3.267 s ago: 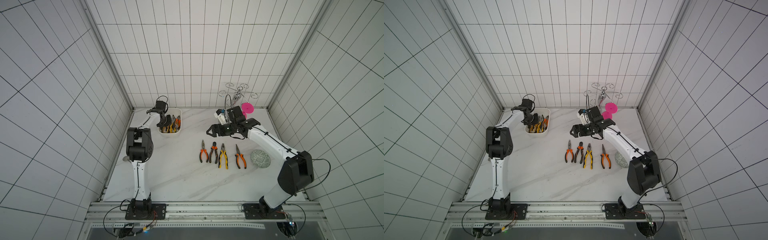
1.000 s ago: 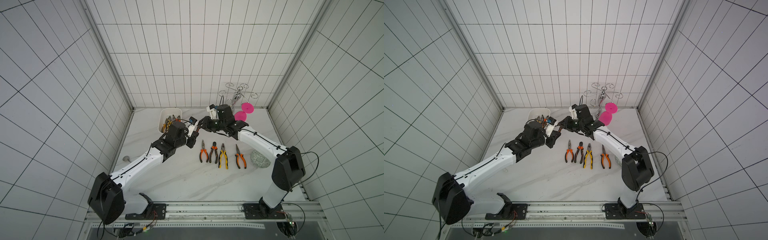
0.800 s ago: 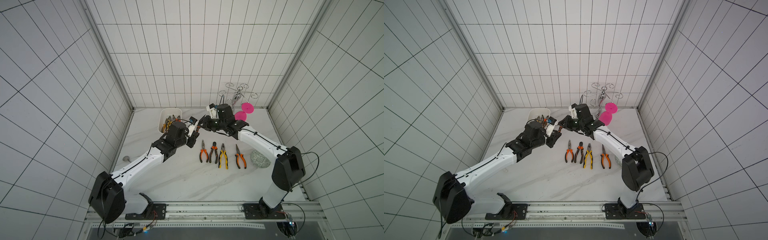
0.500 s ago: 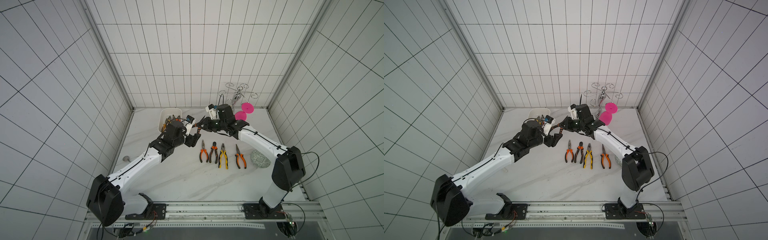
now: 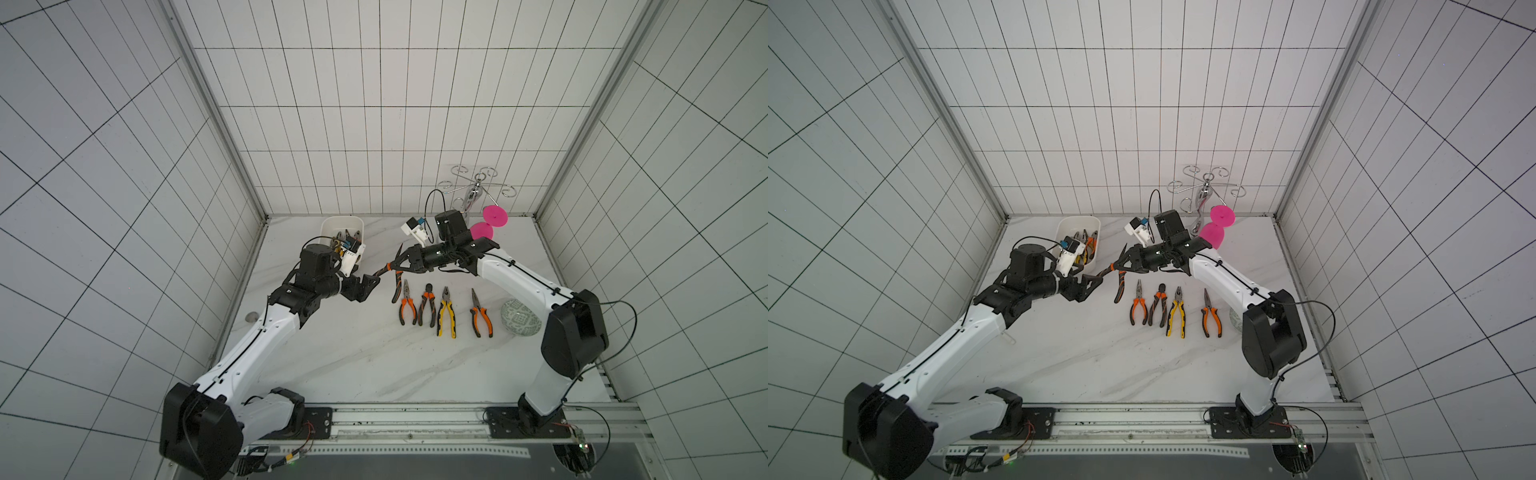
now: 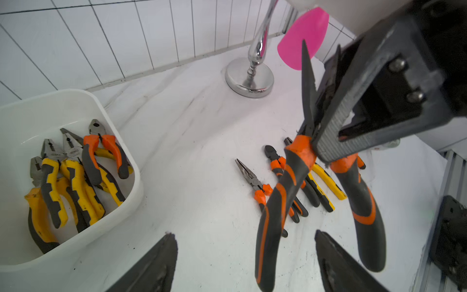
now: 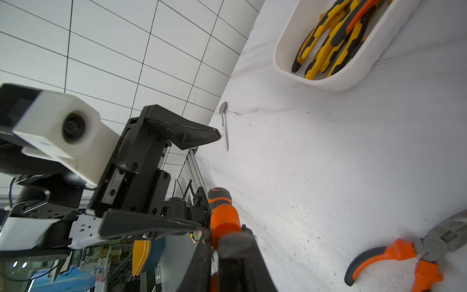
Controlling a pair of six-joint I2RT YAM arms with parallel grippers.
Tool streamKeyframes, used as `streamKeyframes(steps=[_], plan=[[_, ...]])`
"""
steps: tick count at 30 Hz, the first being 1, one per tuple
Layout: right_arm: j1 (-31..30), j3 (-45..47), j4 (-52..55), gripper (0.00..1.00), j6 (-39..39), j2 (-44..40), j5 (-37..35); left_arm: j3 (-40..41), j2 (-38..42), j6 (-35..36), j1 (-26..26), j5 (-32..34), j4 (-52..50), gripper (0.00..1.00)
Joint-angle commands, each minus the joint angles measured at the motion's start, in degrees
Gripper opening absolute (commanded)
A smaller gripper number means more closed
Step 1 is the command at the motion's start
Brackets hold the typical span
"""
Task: Take the pliers out of the storage box
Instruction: Pick up the pliers from the storage box.
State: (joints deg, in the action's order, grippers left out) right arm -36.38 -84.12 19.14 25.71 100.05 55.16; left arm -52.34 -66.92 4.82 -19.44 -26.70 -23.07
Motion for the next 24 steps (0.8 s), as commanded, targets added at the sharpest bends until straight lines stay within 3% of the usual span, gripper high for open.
streamKeyframes(steps=[1, 9, 12, 15, 19, 24], plan=[[0.1, -4.7, 0.5, 0.00, -3.0, 0.3, 8.4, -0.5, 0.0, 5.0, 0.2, -7.2, -3.0, 0.78], [0.0, -4.7, 1.6, 0.00, -3.6, 0.2, 8.1, -3.0, -3.4, 4.5, 0.0, -10.5, -3.4, 0.32], [-0.1, -4.4, 1.7, 0.00, -3.4, -0.5, 6.8, -3.5, -4.9, 4.9, -0.2, -10.9, -3.6, 0.22], [-0.1, -3.7, 1.7, 0.03, -2.9, -1.7, 4.0, -4.0, -5.8, 4.1, -0.3, -9.6, -3.5, 0.01], [-0.3, -0.9, -0.4, 0.26, -0.1, -4.4, -2.4, -4.1, -5.7, 1.3, -0.3, -6.7, -2.3, 0.00], [-0.4, 6.9, -11.1, 0.51, 9.9, -9.4, -12.4, -3.5, -4.8, -6.4, -0.4, -4.4, 1.9, 0.00]])
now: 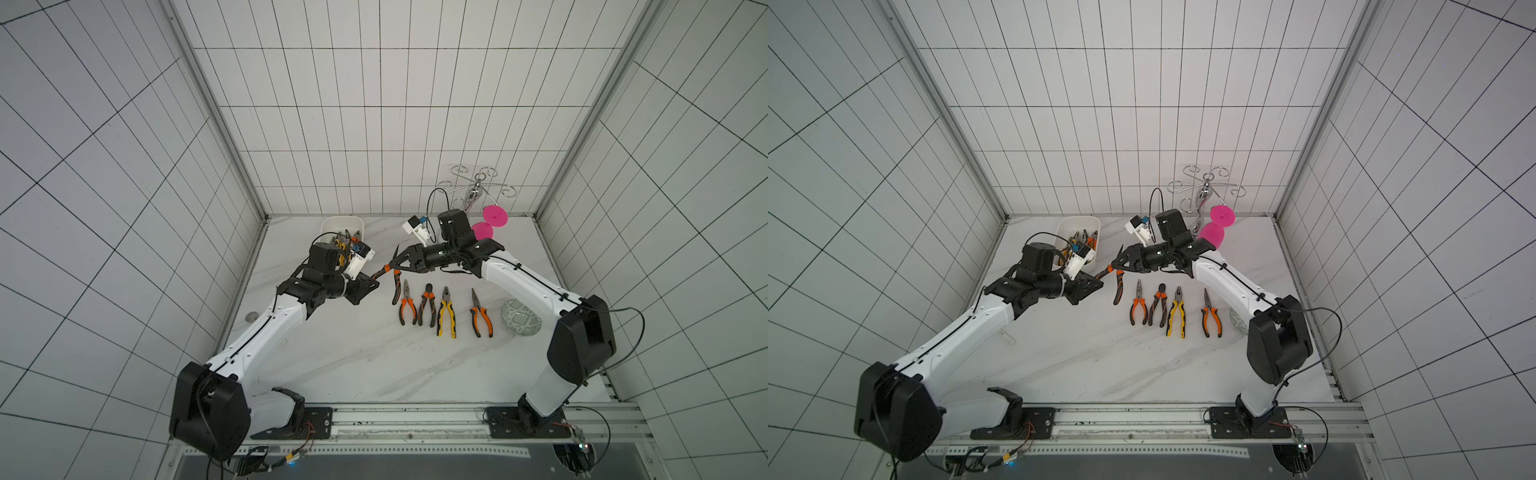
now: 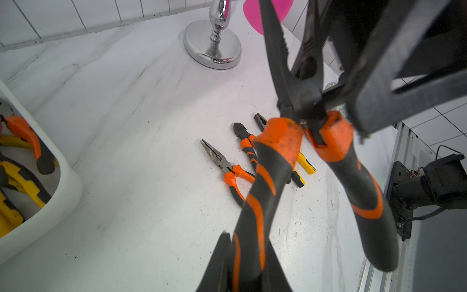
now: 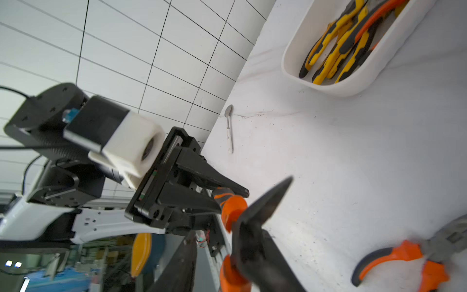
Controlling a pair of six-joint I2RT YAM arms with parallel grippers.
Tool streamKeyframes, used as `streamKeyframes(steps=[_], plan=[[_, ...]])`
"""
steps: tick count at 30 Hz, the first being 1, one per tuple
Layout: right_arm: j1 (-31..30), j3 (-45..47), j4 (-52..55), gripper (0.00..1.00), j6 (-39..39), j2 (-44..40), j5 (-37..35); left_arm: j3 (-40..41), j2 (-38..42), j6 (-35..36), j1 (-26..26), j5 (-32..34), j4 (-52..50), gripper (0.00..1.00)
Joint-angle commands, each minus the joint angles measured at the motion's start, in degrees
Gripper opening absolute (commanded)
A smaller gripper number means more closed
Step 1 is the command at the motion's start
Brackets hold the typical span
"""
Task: Take the pliers out of the storage box
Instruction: Pick up the pliers from the storage box.
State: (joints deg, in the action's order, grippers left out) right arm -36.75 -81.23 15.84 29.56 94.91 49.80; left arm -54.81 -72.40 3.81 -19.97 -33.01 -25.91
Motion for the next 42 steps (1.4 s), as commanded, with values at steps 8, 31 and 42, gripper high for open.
streamKeyframes(steps=[8, 31, 42], plan=[[-1.0, 7.2, -11.5, 0.47, 11.9, -6.3, -15.0, 0.1, 0.5, -13.3, -3.1, 6.4, 11.4, 0.00], [-2.2, 0.6, -14.0, 0.42, 13.3, 1.4, -14.8, -1.0, -1.1, -18.0, -4.6, 7.1, 14.3, 0.00], [-2.1, -2.3, -12.2, 0.20, 12.7, 4.5, -11.4, -1.7, -2.2, -16.8, -4.8, 6.5, 13.7, 0.00]])
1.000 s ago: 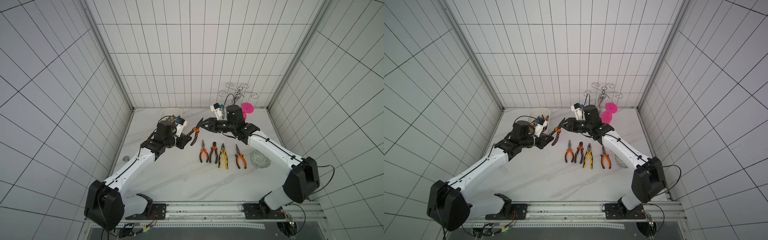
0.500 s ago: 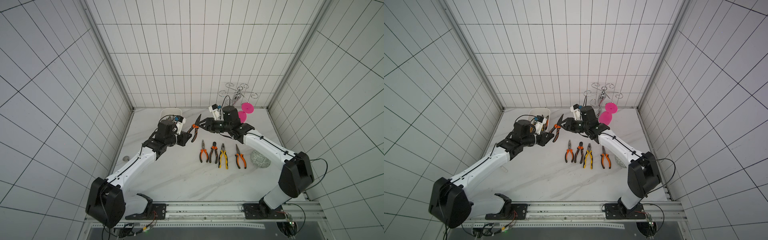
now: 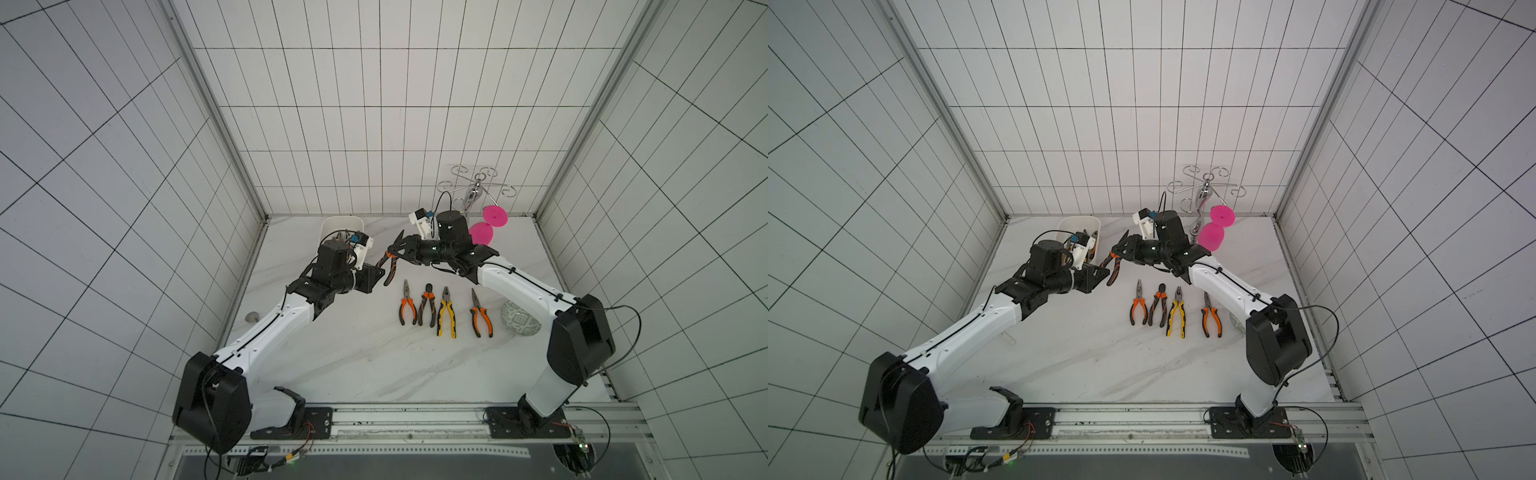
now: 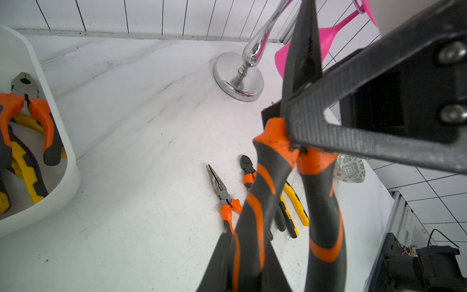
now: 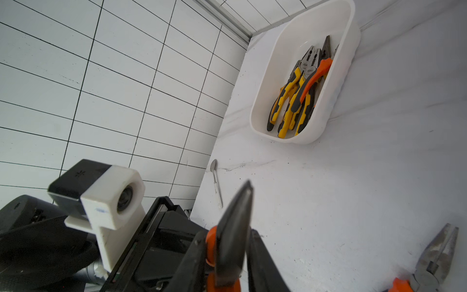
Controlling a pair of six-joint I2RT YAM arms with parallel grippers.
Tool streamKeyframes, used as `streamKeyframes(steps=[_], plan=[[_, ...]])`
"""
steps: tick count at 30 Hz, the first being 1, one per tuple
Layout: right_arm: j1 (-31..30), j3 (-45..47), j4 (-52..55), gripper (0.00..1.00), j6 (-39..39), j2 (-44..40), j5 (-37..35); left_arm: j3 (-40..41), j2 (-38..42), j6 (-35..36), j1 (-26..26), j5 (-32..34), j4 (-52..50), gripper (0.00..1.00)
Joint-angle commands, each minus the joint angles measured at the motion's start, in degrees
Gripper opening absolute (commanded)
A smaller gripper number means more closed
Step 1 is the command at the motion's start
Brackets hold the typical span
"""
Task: Take the pliers out of the storage box
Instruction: Pick up the pliers from the storage box, then place the pliers at the center of the board.
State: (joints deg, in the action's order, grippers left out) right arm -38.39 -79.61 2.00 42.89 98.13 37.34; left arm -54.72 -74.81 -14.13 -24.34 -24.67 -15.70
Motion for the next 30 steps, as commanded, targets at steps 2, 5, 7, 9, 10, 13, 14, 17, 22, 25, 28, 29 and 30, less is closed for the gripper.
streamKeyframes(steps=[2, 5, 7, 9, 10, 13, 14, 17, 22, 25, 28, 29, 30], plan=[[-0.4, -3.8, 2.0, 0.10, -0.9, 1.1, 0.7, -1.7, 0.3, 1.4, -0.4, -1.4, 3.4, 0.00], [0.1, -3.3, 2.1, 0.00, -0.9, 0.5, 1.0, -1.3, 0.8, 2.1, -0.4, -0.7, 3.2, 0.08], [0.5, -2.9, 2.3, 0.00, -1.2, 0.3, 1.4, -0.7, 1.5, 2.7, -0.2, 0.0, 2.8, 0.37], [1.1, -2.3, 2.8, 0.00, -1.8, 0.1, 1.7, -0.2, 2.7, 3.3, 0.2, 1.0, 1.3, 0.61], [1.4, -2.0, 3.0, 0.00, -2.2, 0.1, 2.0, 0.2, 3.6, 3.9, 0.4, 1.4, 0.3, 0.68], [2.1, -1.6, 4.9, 0.00, -4.9, 1.1, 3.4, 2.3, 8.2, 8.0, 0.9, 3.2, -2.4, 0.81], [2.1, -1.6, 5.7, 0.00, -6.2, 1.6, 3.7, 3.1, 9.9, 8.9, 1.0, 3.9, -2.8, 0.85], [2.1, -1.5, 7.8, 0.00, -9.7, 4.9, 6.3, 5.9, 15.8, 11.9, 1.1, 4.8, -3.6, 0.97], [1.4, -0.8, 7.9, 0.00, -12.3, 10.6, 7.2, 7.3, 21.7, 15.3, 1.4, 8.7, -7.6, 0.99], [0.7, -1.3, 7.8, 0.00, -13.6, 14.0, 6.9, 7.5, 23.1, 16.2, 3.8, 8.0, -8.5, 0.99], [0.3, -2.0, 7.2, 0.00, -14.2, 17.3, 7.8, 6.5, 22.9, 16.1, 5.3, 5.6, -9.0, 0.99], [0.3, -2.3, 7.2, 0.00, -14.6, 18.5, 8.0, 6.2, 22.7, 16.3, 5.2, 5.3, -9.2, 0.99], [0.3, -2.5, 7.2, 0.00, -14.7, 19.6, 8.1, 6.0, 22.6, 16.3, 5.2, 5.2, -9.1, 0.99]])
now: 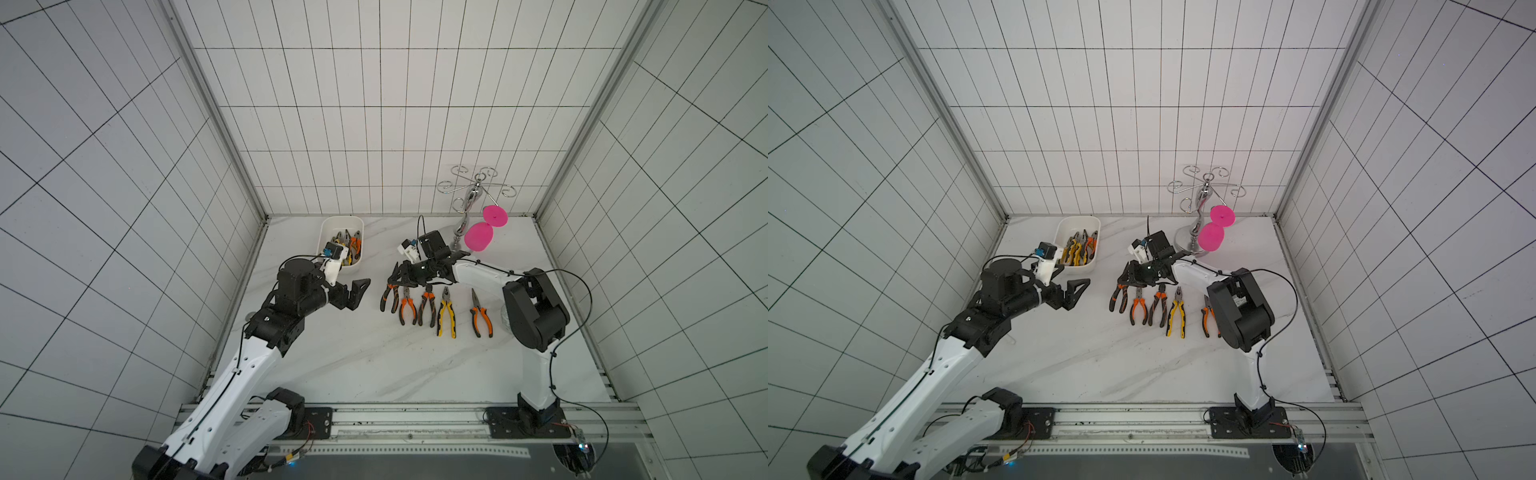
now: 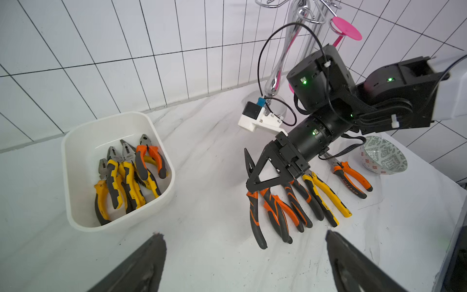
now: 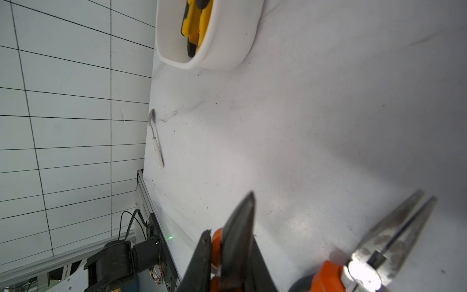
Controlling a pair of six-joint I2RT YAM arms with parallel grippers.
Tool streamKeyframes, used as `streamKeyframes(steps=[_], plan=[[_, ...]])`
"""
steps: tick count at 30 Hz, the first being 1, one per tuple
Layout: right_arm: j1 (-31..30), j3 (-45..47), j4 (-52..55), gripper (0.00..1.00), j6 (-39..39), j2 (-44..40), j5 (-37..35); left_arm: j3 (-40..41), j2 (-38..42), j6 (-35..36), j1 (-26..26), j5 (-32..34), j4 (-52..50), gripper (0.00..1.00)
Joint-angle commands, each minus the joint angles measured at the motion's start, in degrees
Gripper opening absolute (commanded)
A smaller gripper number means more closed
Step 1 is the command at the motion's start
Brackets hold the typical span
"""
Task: Take the pliers out of the storage box
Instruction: Place the pliers at the center of the board.
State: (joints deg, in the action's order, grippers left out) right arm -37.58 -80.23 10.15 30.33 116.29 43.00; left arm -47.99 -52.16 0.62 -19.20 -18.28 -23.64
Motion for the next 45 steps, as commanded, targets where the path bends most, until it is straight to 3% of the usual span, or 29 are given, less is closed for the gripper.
streamKeyframes(steps=[1, 11, 18, 25, 34, 41, 45], plan=[[-0.5, -2.3, -0.9, 0.00, -2.4, 2.5, 2.7, -0.7, -0.3, 1.3, 0.0, -1.4, -1.1, 0.99], [-0.9, -3.2, -2.1, 0.04, -2.3, 9.3, 3.2, -0.1, -1.5, -0.4, 0.0, -2.2, 0.3, 0.99], [-1.0, -2.1, -2.4, 0.25, -2.0, 8.1, 0.2, -0.2, -2.6, -0.5, 0.0, -2.1, 0.0, 0.99], [-0.8, 1.9, -1.3, 0.38, -3.0, 2.8, -6.4, -1.2, -4.5, -1.0, 0.3, -1.3, 0.8, 0.99], [-0.8, 4.1, 4.2, 0.51, -6.8, -5.7, -9.7, -1.5, -8.0, -5.7, 0.5, -0.6, 2.3, 0.99], [-0.9, 6.6, 9.1, 0.75, -11.1, -14.1, -12.8, -7.9, -16.6, -13.2, 4.0, 5.0, -3.0, 0.99], [-0.8, 7.8, 11.9, 0.86, -13.9, -18.8, -15.2, -11.3, -21.9, -15.2, 6.8, 4.8, -4.5, 0.99]])
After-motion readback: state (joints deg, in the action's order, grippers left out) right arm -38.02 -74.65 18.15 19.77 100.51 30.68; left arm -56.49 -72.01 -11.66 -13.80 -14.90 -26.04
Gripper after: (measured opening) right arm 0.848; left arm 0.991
